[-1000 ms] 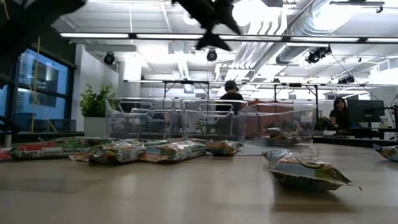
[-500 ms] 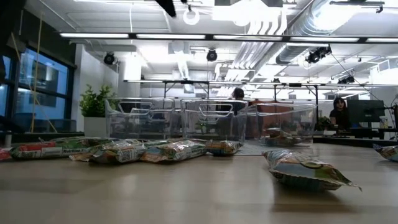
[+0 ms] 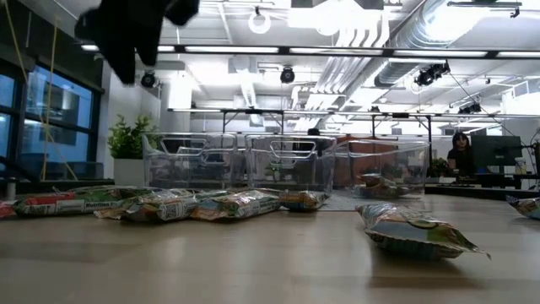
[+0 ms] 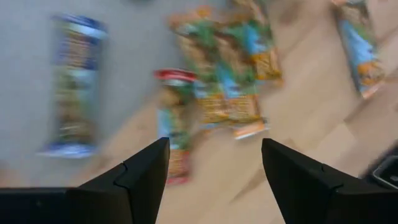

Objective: Pick and place Granola Bars by type
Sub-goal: Put the red granola bar into the right transparent bin

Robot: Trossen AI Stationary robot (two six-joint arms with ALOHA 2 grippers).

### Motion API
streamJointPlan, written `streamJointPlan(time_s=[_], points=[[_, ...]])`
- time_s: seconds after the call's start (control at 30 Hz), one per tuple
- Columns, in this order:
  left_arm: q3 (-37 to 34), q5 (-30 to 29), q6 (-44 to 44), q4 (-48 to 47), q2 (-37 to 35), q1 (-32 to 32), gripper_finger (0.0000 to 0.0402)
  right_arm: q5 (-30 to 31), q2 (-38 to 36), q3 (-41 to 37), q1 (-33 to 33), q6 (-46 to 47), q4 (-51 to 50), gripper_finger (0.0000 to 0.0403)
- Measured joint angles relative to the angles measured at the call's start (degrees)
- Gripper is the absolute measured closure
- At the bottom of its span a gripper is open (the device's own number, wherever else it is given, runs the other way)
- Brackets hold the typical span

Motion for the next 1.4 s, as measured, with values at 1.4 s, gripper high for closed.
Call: streamJointPlan(time_s=[1.4], points=[[-18.5,10.3,2.6,18.8,7.4,-0.7,0.0153,-2.8,0.1,0.0,0.0,0.0,0.8,0.0215]])
